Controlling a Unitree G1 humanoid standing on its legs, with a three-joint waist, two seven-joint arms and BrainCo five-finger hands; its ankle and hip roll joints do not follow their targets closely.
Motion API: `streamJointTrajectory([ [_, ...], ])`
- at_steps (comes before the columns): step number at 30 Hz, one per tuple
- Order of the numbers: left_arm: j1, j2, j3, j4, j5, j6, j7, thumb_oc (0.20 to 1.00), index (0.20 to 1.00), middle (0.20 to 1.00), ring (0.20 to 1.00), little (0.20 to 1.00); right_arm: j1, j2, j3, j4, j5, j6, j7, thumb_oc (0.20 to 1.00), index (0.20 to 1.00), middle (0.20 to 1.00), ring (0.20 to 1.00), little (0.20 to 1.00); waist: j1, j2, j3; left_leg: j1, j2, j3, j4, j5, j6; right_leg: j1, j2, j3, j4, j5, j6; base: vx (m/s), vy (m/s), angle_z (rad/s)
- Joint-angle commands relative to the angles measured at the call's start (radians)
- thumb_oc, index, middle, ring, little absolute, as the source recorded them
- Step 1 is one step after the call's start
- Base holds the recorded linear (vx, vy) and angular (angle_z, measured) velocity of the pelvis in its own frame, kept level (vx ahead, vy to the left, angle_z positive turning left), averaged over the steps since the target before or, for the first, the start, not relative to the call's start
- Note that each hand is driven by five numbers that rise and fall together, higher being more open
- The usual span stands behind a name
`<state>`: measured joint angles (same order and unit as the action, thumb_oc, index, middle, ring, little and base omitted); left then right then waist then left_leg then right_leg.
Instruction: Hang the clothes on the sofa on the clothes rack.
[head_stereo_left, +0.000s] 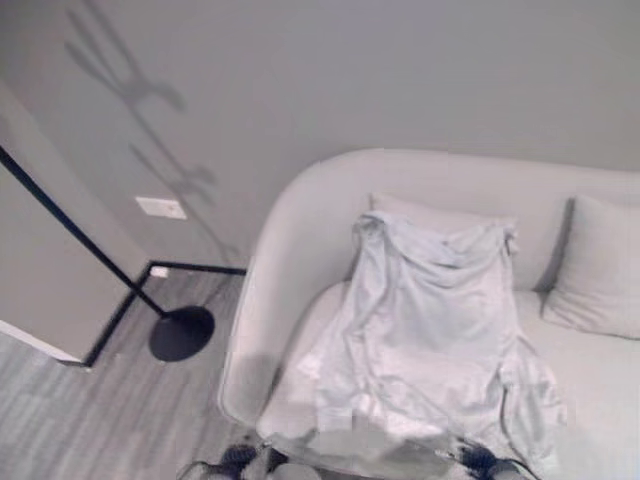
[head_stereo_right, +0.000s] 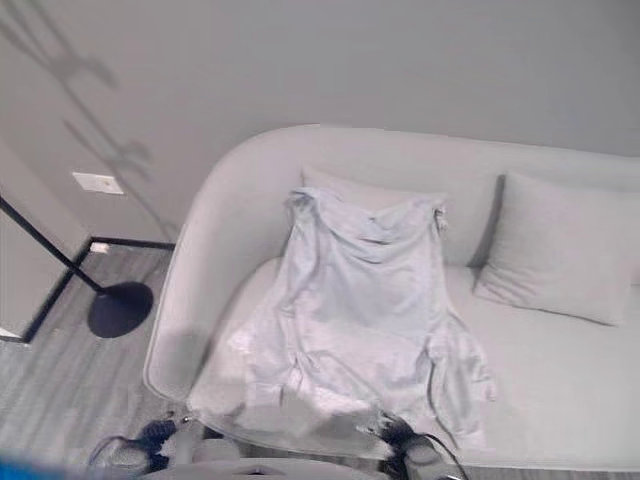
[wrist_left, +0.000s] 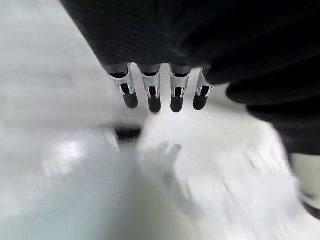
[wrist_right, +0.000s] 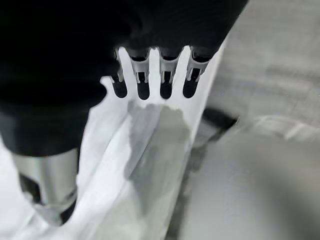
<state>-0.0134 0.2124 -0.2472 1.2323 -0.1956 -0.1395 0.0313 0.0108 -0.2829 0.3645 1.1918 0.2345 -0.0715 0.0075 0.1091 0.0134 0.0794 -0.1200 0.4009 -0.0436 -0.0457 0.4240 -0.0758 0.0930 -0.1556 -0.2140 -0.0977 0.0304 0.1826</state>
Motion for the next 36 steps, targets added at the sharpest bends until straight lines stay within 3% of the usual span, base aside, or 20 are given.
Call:
streamJointTrajectory([
  [1,-0.081,0.034,-0.026,-0.028,-0.064,-0.023,0.019,1.0,1.0,1.0,1.0,1.0,-0.08,-0.001,-0.022,-0.028,-0.008,-0.035,-0.01,1.0,1.0,1.0,1.0,1.0,-0.019,-0.032,0.072,0.07,-0.093,0.051,-0.041,-0.23,-0.11,0.009,-0.031,-0.015,0.01,-0.033,0.004,-0.17,-0.505,0.87],
  [2,-0.082,0.03,-0.029,-0.033,-0.06,-0.019,0.019,1.0,1.0,1.0,1.0,1.0,-0.073,-0.018,-0.032,-0.022,-0.005,-0.037,-0.017,1.0,1.0,1.0,1.0,1.0,-0.04,-0.026,0.074,0.056,-0.09,0.156,-0.035,-0.202,-0.091,0.013,-0.01,-0.038,0.01,-0.045,-0.018,-0.18,-0.613,0.74],
  [3,-0.067,0.023,-0.028,-0.03,-0.055,-0.019,0.012,1.0,1.0,1.0,1.0,1.0,-0.056,-0.032,-0.039,0.009,-0.004,-0.031,-0.017,1.0,1.0,1.0,1.0,1.0,-0.032,-0.029,0.077,0.059,-0.189,0.094,0.012,-0.278,-0.052,0.014,0.009,-0.046,0.01,-0.05,-0.04,-0.1,-0.52,0.82],
  [4,-0.066,0.019,-0.028,-0.021,-0.053,-0.019,0.01,1.0,1.0,1.0,1.0,1.0,-0.057,-0.038,-0.047,0.019,0.003,-0.03,-0.016,1.0,1.0,1.0,1.0,1.0,-0.029,-0.037,0.078,0.05,-0.254,0.032,0.039,-0.324,-0.029,0.01,0.012,-0.04,0.01,-0.045,-0.044,-0.04,-0.356,0.38],
  [6,-0.063,0.017,-0.028,-0.012,-0.048,-0.02,0.007,1.0,1.0,1.0,1.0,1.0,-0.054,-0.04,-0.053,0.026,0.007,-0.031,-0.017,1.0,1.0,1.0,1.0,1.0,-0.033,-0.034,0.066,0.054,-0.317,0.02,0.036,-0.355,-0.002,0.005,0.019,-0.043,0.01,-0.041,-0.049,0.01,-0.093,0.15],
  [7,-0.062,0.017,-0.028,-0.012,-0.048,-0.02,0.007,1.0,1.0,1.0,1.0,1.0,-0.054,-0.04,-0.053,0.026,0.007,-0.031,-0.017,1.0,1.0,1.0,1.0,1.0,-0.033,-0.035,0.067,0.056,-0.317,0.02,0.037,-0.356,-0.002,0.007,0.019,-0.043,0.01,-0.042,-0.048,0.02,-0.025,-0.14],
  [8,-0.053,0.014,-0.032,0.003,-0.04,-0.015,0.0,1.0,1.0,1.0,1.0,1.0,-0.055,-0.041,-0.058,0.034,0.009,-0.029,-0.018,1.0,1.0,1.0,1.0,1.0,-0.032,-0.027,0.063,0.065,-0.349,0.027,0.022,-0.368,0.014,-0.006,0.032,-0.033,0.01,-0.04,-0.054,0.02,0.001,-0.07],
  [14,-0.054,0.02,-0.034,0.018,-0.017,-0.013,0.001,1.0,1.0,1.0,1.0,1.0,-0.055,-0.024,-0.057,0.021,0.018,-0.035,-0.02,1.0,1.0,1.0,1.0,1.0,-0.042,-0.022,0.05,0.105,-0.348,0.048,-0.021,-0.358,0.011,-0.003,0.035,-0.032,0.01,-0.034,-0.052,0.05,0.042,0.08],
  [30,-0.035,0.041,-0.025,0.008,0.013,-0.018,0.007,1.0,1.0,1.0,1.0,1.0,-0.042,-0.001,-0.048,-0.013,-0.003,-0.031,-0.016,1.0,1.0,1.0,1.0,1.0,-0.04,-0.031,0.035,0.157,-0.368,0.079,-0.042,-0.416,0.026,-0.002,-0.01,-0.012,0.01,0.001,-0.011,0.03,0.068,-0.05],
  [36,-0.046,0.073,-0.053,-0.087,0.054,-0.029,0.026,1.0,1.0,1.0,1.0,1.0,-0.06,-0.03,-0.053,-0.16,0.003,-0.046,-0.033,1.0,1.0,1.0,1.0,1.0,-0.049,-0.033,0.055,0.145,-0.377,0.094,-0.042,-0.42,0.034,-0.031,-0.023,0.008,0.01,0.021,0.0,-0.01,0.051,-0.1],
])
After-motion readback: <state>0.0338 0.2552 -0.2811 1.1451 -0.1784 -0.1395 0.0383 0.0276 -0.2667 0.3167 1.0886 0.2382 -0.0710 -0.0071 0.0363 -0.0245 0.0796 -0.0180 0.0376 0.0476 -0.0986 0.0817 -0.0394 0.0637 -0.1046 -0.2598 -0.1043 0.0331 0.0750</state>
